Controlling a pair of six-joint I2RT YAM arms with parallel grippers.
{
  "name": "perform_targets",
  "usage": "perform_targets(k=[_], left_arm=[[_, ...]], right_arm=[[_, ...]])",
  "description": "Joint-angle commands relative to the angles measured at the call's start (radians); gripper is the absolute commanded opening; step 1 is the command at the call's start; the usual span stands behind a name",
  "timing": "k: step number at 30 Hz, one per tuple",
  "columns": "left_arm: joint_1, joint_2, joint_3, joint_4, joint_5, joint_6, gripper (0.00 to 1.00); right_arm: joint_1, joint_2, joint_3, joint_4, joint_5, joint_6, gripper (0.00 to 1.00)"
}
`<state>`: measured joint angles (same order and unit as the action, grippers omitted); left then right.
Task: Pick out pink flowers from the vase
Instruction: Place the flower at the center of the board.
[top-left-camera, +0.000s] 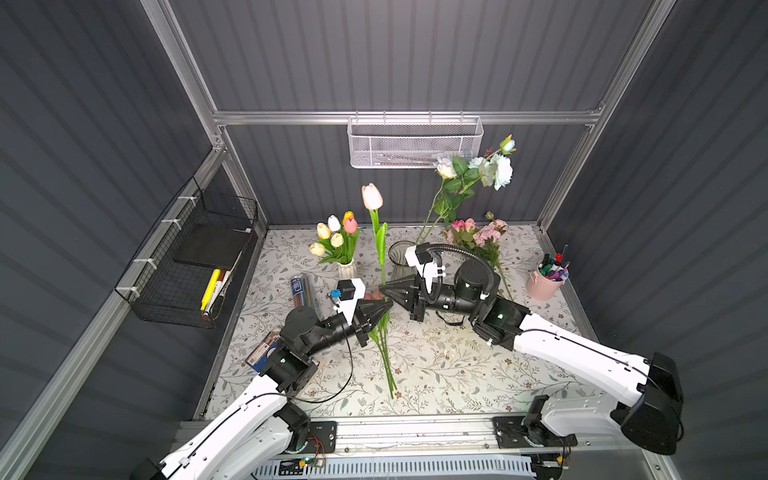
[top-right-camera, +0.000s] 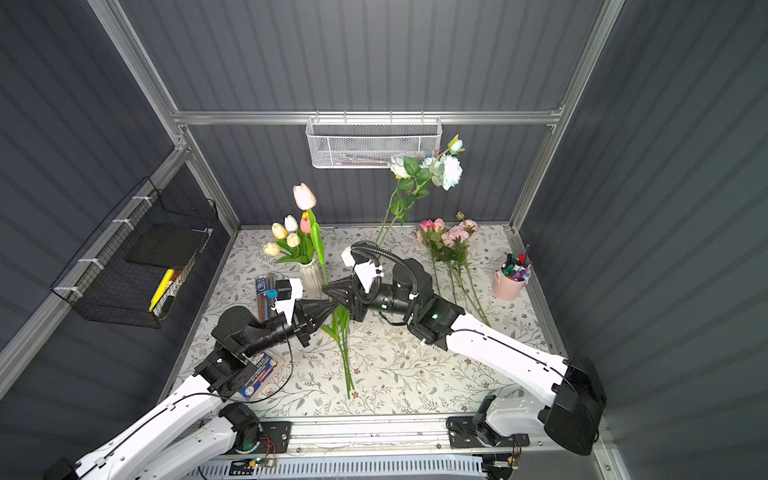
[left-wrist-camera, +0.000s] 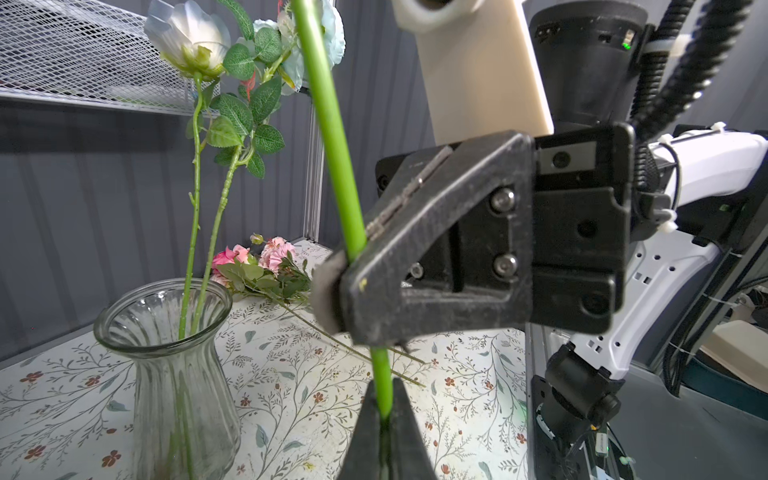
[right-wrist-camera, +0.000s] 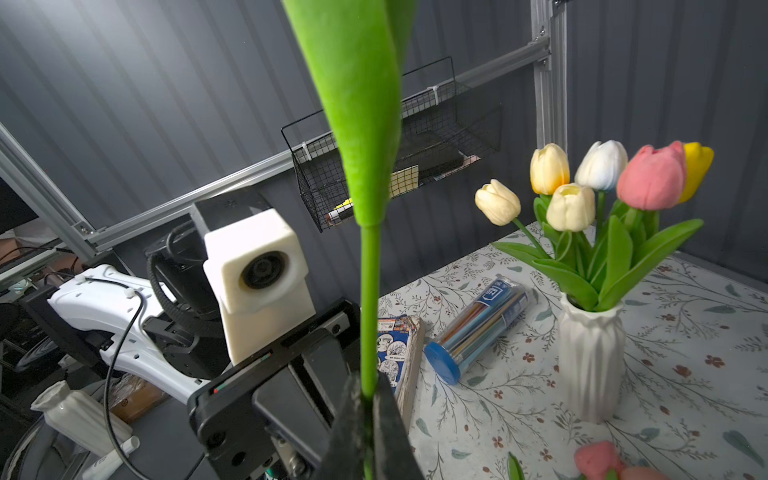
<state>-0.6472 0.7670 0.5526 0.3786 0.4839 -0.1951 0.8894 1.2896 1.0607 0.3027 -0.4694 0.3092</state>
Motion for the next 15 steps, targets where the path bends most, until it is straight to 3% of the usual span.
perform_targets(k=[1,3,7,12,15], left_arm=[[-0.005,0.006,0.019,-0.047,0.055,0.008,0.30],[-0.005,-0.021,0.025,-0.109,0.030,0.027,0.50],[-0.004,-0.114,0.033,-0.209,-0.060,0.081,0.72],[-0.004,-0.227,0.078,-0.393,-0.254,0.243,0.77],[-0.004,-0.322,0.040,-0.418,-0.401,0.227,0.78]], right_arm=[[0.003,-0.013,0.026,-0.004,-0.005,-0.030,0.00],[0.003,-0.033,0.019,-0.054,0.007,-0.071,0.00],[0.003,-0.068,0.008,-0.208,0.077,-0.128,0.00],[0.008,-0.101,0.029,-0.580,0.143,-0.200,0.00],[0.018,-0.092,0.008,-0.712,0.144,-0.175,0.00]])
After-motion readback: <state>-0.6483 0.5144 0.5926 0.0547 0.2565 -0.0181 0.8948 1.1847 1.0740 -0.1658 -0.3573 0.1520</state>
